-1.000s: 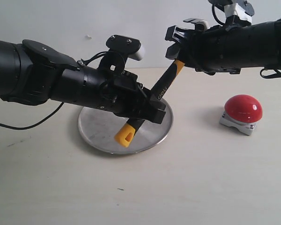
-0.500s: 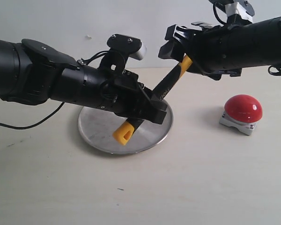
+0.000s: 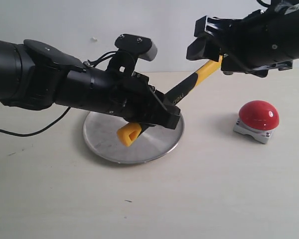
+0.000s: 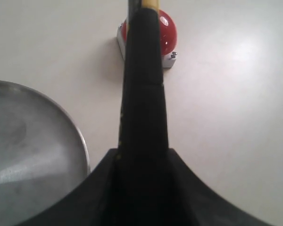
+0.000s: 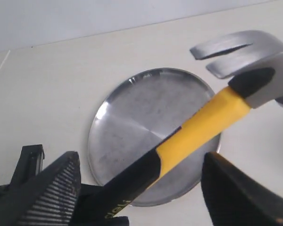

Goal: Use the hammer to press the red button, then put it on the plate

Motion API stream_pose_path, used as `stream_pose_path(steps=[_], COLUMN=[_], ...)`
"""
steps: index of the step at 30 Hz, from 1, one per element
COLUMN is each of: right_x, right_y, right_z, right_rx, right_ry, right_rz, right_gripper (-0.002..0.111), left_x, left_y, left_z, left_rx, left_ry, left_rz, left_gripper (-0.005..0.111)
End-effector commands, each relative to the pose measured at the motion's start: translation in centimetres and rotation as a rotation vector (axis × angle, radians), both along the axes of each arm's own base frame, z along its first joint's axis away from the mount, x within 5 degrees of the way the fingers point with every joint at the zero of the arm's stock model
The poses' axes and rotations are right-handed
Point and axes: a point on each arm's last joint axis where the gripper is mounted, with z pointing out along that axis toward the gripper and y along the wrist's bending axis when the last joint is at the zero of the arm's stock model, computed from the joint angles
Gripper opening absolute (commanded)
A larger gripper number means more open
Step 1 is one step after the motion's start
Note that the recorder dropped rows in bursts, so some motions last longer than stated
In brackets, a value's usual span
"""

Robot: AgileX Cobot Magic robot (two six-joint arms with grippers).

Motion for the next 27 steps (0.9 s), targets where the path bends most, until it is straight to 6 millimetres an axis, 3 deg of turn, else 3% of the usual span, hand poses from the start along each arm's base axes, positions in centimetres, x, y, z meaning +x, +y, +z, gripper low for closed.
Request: stream_pose_path(steps=[1, 7, 9, 19, 23, 27], right_x=[-1.8, -7.6, -10.0, -20.9, -22.9, -23.3], right_y=[-0.9, -3.9, -4.9, -9.1, -10.1, -10.6], right_z=[1.5, 2.3, 2.2, 2.4, 0.7, -2.3], right_rx=[-0.092, -0.171, -0.155, -0.028, 0.093, 0.172], right_ry=[-0.049, -0.206, -0.263, -0.585, -0.724, -0.803], right_rz=[0.041, 0.046, 0.034, -0.002, -0.062, -0.118], right_gripper=[0.05, 0.007, 0.0, 0.0, 0.0, 0.0], left_x=[-0.1, -1.1, -1.5, -3.7, -4.6, -5.7], left_y=[-0.2, -1.0, -1.4, -3.5, -4.3, -5.1], left_z=[1.1, 1.4, 1.6, 2.1, 2.2, 2.2], left_rx=[-0.049, -0.05, -0.04, -0.037, -0.014, 0.0], left_ry=[0.007, -0.004, -0.029, -0.076, -0.121, -0.156], left_rz=[0.021, -0.006, -0.011, 0.016, 0.05, 0.072], left_gripper=[0.0, 0.0, 0.0, 0.0, 0.0, 0.0])
